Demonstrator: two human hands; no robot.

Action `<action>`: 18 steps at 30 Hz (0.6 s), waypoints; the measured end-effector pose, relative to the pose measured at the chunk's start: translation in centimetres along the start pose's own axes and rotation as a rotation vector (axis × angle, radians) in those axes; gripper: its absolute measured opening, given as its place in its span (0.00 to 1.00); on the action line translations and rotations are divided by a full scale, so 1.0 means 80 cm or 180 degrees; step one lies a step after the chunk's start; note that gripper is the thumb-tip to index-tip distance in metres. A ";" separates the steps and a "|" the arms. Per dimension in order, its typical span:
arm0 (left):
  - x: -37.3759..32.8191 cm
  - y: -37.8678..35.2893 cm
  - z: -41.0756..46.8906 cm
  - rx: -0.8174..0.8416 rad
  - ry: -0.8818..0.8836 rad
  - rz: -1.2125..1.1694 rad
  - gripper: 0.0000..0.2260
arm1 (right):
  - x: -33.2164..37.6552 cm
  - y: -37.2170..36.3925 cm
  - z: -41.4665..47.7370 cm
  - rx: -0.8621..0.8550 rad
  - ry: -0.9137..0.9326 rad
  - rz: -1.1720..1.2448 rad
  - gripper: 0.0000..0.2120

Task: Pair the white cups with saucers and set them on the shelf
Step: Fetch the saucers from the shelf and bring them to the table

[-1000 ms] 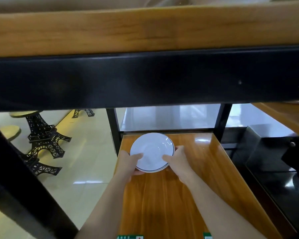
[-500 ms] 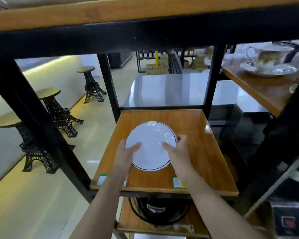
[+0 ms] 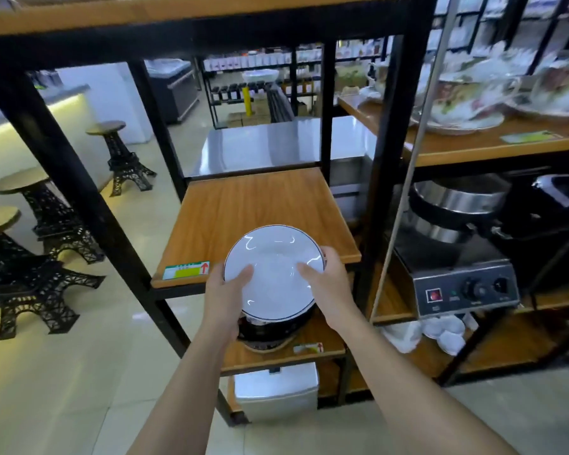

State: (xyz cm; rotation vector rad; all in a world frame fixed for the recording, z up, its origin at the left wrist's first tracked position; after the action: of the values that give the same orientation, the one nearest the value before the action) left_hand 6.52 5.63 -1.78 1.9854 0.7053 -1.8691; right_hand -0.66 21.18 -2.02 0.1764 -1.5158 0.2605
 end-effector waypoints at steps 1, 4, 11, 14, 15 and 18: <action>-0.001 -0.006 -0.011 0.0101 -0.0030 -0.0004 0.04 | 0.003 0.010 -0.015 -0.0095 0.0004 -0.0016 0.11; -0.004 -0.030 -0.044 0.0488 0.0003 0.0017 0.05 | 0.014 0.043 -0.066 -0.0465 0.0001 0.0030 0.11; 0.008 -0.147 -0.154 0.1431 0.0108 0.0203 0.05 | 0.040 0.171 -0.207 -0.1679 0.0065 -0.0100 0.11; 0.022 -0.218 -0.218 0.1984 0.0167 0.0409 0.04 | 0.051 0.240 -0.286 -0.2299 0.0143 -0.0196 0.09; 0.027 -0.241 -0.243 0.2166 0.0211 0.0439 0.05 | 0.053 0.262 -0.313 -0.2535 0.0149 -0.0211 0.09; 0.043 -0.300 -0.321 0.2680 0.0379 0.0494 0.06 | 0.056 0.325 -0.393 -0.3091 0.0056 -0.0186 0.07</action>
State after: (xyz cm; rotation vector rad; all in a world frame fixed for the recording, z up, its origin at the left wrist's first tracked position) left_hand 14.62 39.96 -0.51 2.5361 -0.2886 -2.1630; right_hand 22.45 55.05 -0.32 -0.5505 -1.4638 -0.5274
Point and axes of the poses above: each hand's wrist, its own z-axis towards the middle knuckle, its own y-axis out of the back of the hand, x = y × z, the point moved 4 cm from there along z, towards the middle knuckle, and after that the axes turned 3 degrees about x, right-handed, at the moved point
